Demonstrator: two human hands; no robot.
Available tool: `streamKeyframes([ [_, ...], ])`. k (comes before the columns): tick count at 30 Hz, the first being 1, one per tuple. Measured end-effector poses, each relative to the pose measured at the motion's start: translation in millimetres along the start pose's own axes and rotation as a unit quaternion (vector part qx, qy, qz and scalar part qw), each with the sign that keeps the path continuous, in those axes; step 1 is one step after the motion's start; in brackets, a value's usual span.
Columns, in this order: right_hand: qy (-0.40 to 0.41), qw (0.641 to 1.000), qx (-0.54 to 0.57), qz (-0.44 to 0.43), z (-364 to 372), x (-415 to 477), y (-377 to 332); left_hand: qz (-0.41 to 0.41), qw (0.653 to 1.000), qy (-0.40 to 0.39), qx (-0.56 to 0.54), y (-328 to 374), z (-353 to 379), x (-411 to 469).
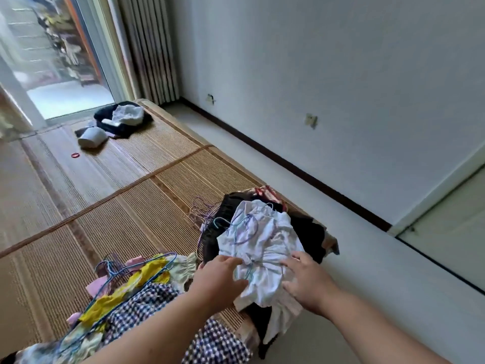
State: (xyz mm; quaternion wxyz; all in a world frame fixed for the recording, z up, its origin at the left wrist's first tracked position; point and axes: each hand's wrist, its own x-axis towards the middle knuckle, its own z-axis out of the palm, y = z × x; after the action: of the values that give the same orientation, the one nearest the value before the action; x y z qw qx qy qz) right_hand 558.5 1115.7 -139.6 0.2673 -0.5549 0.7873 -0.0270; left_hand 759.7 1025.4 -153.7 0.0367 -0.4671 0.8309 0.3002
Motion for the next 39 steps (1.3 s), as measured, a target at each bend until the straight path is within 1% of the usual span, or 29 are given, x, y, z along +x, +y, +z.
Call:
streamKeyframes([
  [5,-0.031,0.999,0.002,-0.03,-20,97,12,-0.038,0.999,0.01,-0.002,-8,-10,75],
  [9,-0.074,0.994,-0.009,-0.075,-28,165,25,-0.098,0.995,0.015,-0.023,-15,-4,116],
  [12,-0.109,0.985,-0.054,-0.124,-32,219,38,-0.159,0.986,0.039,-0.029,-17,4,141],
  [15,-0.165,0.961,-0.122,-0.188,-34,276,51,-0.23,0.971,0.058,-0.018,-13,23,164],
  [19,-0.224,0.929,-0.175,-0.235,-27,332,71,-0.308,0.948,0.037,-0.07,-8,60,189],
  [21,-0.237,0.915,-0.192,-0.262,-17,357,80,-0.347,0.933,0.031,-0.093,-6,79,203],
  [24,-0.232,0.899,-0.214,-0.305,7,389,87,-0.381,0.917,0.01,-0.116,-8,106,224],
  [26,-0.224,0.9,-0.203,-0.313,28,412,89,-0.394,0.911,-0.003,-0.122,-13,125,239],
  [29,-0.198,0.911,-0.195,-0.306,57,444,94,-0.402,0.905,-0.023,-0.139,-22,146,261],
  [33,-0.171,0.912,-0.247,-0.278,78,474,103,-0.44,0.887,-0.006,-0.142,-36,169,287],
  [37,-0.157,0.916,-0.27,-0.251,79,481,109,-0.455,0.877,0.005,-0.156,-43,181,298],
  [39,-0.136,0.913,-0.277,-0.265,74,476,111,-0.457,0.872,0.002,-0.174,-45,181,298],
])
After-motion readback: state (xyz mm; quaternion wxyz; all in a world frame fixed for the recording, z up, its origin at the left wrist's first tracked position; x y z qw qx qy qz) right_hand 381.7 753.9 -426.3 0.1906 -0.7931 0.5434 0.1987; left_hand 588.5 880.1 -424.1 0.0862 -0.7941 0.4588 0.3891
